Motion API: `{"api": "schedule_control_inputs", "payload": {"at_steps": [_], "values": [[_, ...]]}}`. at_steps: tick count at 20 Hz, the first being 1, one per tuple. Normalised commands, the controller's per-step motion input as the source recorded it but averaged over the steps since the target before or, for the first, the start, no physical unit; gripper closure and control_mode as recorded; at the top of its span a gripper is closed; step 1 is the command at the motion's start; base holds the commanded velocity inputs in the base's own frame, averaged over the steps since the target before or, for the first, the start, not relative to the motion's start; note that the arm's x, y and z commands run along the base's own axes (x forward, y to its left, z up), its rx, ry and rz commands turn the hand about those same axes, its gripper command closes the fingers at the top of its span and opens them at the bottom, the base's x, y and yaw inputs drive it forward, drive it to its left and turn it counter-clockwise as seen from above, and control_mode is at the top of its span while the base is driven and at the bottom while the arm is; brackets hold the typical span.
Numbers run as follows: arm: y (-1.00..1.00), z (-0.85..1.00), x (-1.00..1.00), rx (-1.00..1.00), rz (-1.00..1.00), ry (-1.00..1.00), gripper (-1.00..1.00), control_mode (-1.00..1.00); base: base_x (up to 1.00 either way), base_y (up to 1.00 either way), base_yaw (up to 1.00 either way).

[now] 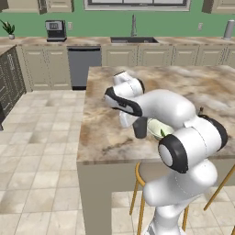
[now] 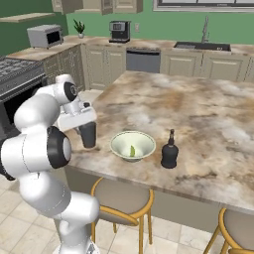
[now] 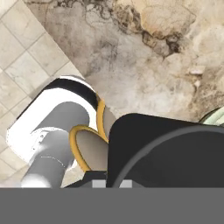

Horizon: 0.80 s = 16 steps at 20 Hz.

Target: There is a bowl on the dining counter. Grab a lemon wedge from the fridge and place it in the bowl. Then get the liquor bottle and glass cup from the cabinet and place them next to the bowl.

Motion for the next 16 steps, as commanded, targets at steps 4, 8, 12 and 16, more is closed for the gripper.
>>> {"api": "schedule_control_inputs", "payload": {"at_steps": [4,8,12,16], "values": [[0.00,-0.36,0.29,0.00,0.00,-0.20,1.00,-1.00,0.00,0.00,0.00],[0.00,-0.35,0.36,0.00,0.00,-0.18,1.00,-1.00,0.00,0.00,0.00],[-0.03,-0.29,0.42,0.00,0.00,-0.09,1.00,-1.00,0.00,0.00,0.00],[-0.08,-0.17,0.54,0.00,0.00,-0.02,1.00,-1.00,0.00,0.00,0.00]]}}
